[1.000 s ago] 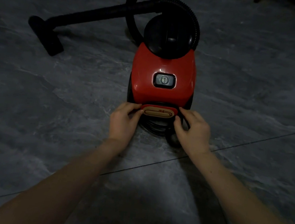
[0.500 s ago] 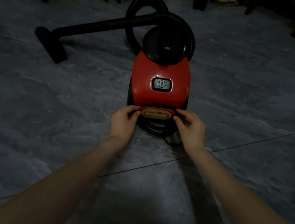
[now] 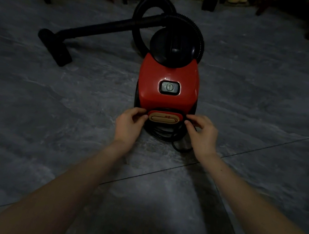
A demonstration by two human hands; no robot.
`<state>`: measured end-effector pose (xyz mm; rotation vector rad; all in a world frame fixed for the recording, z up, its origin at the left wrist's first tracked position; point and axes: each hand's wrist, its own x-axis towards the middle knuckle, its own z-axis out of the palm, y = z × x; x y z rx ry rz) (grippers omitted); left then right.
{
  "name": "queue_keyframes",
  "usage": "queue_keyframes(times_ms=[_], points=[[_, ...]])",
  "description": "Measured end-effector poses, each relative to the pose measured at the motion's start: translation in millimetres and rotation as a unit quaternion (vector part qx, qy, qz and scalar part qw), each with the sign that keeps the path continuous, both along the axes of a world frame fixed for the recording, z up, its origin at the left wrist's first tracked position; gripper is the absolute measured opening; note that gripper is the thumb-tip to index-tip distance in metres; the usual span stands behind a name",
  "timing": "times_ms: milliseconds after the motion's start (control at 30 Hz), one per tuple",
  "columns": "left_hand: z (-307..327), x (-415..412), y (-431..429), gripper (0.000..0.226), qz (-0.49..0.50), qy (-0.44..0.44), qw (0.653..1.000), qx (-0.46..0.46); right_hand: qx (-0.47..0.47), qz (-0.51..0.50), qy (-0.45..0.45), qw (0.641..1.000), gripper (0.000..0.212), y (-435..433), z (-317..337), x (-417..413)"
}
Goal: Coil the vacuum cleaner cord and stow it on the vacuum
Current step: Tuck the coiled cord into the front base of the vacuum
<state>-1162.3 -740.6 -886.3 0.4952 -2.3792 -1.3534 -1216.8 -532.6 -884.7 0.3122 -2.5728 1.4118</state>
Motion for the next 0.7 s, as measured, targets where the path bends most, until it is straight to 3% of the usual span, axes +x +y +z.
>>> queue_keyframes(times_ms=[133, 700], points=[[-0.9, -0.8, 1.2, 0.018, -0.007, 0.006, 1.000, -0.008, -0.007, 0.003, -0.016, 1.000, 0.017, -1.2, 1.4, -2.7], [5.8, 1.5, 0.5, 0.016, 0.003, 0.012, 1.000, -0.008, 0.041, 0.017, 0.063, 0.997, 0.019, 1.8, 4.0, 1.3]])
